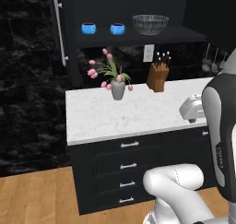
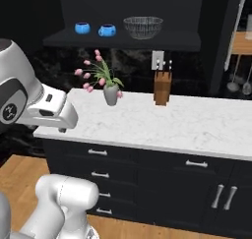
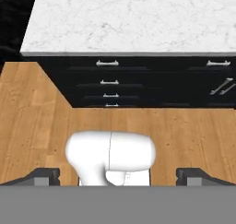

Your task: Gather all objects into one cabinet and sort the glasses and bowls to opposite sides.

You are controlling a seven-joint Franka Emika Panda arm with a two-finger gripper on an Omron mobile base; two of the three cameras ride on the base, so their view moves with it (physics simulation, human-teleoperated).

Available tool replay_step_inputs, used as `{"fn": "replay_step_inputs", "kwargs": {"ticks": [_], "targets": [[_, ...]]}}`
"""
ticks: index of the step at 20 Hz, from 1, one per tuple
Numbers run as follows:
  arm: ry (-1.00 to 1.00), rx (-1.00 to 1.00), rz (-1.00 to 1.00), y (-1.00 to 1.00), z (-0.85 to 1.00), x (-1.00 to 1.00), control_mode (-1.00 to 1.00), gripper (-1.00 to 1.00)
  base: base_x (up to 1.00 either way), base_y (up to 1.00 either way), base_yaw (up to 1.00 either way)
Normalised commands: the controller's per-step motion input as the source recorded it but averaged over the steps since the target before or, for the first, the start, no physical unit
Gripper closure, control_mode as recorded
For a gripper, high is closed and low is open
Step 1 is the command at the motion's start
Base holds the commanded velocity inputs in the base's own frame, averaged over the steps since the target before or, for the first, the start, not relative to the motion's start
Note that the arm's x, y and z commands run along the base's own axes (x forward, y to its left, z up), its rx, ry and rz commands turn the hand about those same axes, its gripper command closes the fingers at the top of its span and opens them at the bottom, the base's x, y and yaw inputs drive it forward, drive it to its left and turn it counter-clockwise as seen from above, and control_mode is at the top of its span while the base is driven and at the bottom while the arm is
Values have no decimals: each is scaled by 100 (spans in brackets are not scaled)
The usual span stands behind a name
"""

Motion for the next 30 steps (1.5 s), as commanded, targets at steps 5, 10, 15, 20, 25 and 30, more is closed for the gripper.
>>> {"fn": "replay_step_inputs", "kwargs": {"ticks": [5,10,15,20,25,30], "targets": [[0,0,0,0,0,0,100,-100,-22,-13,-27],[0,0,0,0,0,0,100,-100,-7,-27,-42],[0,0,0,0,0,0,100,-100,-1,-6,-48],[0,0,0,0,0,0,100,-100,-6,-24,-42],[0,0,0,0,0,0,100,-100,-1,-19,-48],[0,0,0,0,0,0,100,-100,-9,-36,-44]]}}
